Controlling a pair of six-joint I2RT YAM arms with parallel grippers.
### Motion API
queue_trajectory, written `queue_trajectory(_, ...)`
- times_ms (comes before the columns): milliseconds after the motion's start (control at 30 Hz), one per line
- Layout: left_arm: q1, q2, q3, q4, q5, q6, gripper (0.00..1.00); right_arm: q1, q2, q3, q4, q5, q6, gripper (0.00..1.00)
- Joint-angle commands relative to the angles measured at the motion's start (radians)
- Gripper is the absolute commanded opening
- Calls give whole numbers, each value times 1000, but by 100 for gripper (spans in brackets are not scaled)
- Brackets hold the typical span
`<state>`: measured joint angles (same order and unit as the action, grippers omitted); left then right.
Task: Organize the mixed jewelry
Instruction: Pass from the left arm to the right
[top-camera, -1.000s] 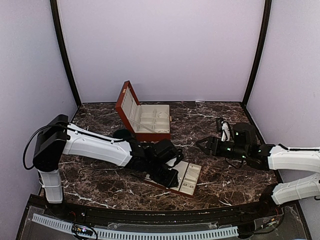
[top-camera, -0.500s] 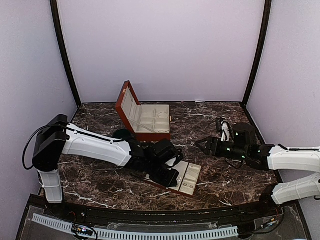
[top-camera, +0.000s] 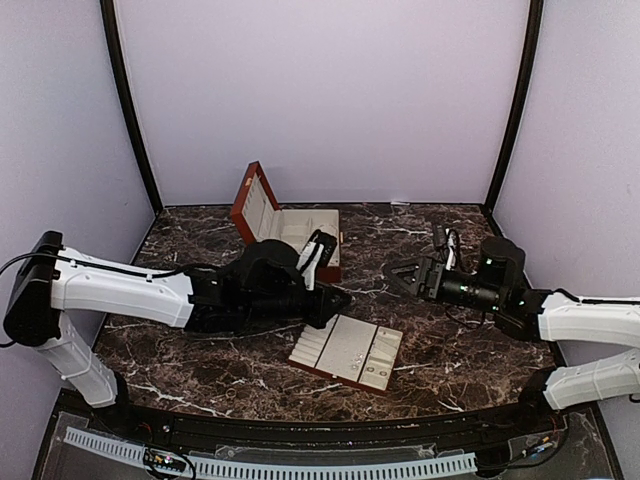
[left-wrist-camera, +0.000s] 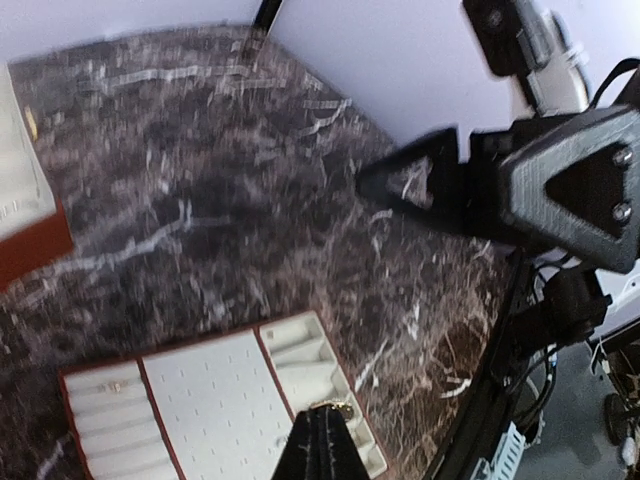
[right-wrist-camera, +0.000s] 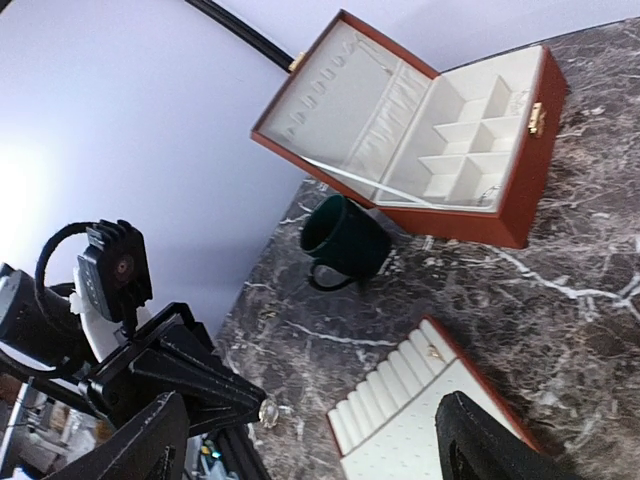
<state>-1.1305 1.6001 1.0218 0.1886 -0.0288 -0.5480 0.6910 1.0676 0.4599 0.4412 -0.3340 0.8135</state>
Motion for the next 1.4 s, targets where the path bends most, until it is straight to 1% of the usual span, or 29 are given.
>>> queue_trajectory(0, 0, -70, -75, 340, -111, 181, 0, 11, 52, 12, 238, -161, 144, 83)
queue_trajectory(133, 0, -94, -120, 475, -85, 248, 0, 54, 103, 47, 330, -206, 197, 77)
queue_trajectory(233, 0, -101, -163, 580, -50, 256, 0, 81, 134, 64, 369, -217, 213, 73)
queue_trajectory(300, 0, -100, -177, 618, -29, 256, 0, 94, 154, 76, 380, -219, 222, 70)
queue_trajectory(600, 0, -90, -183, 654, 14, 250, 0, 109, 226, 95, 456, -255, 270, 50)
queue_trajectory(767, 0, -89, -184, 654, 24, 249, 0, 111, 234, 101, 477, -253, 284, 41)
queue_trajectory(1033, 0, -82, -181, 654, 27, 247, 0, 110, 224, 110, 466, -247, 276, 33)
queue_trajectory(1067, 0, -81, -180, 654, 53, 247, 0, 110, 224, 113, 467, -247, 277, 32)
queue_trajectory(1267, 0, -76, -181, 654, 60, 246, 0, 110, 225, 127, 463, -257, 276, 27)
queue_trajectory(1367, 0, -77, -182, 658, 60, 244, 0, 110, 227, 127, 462, -263, 278, 23)
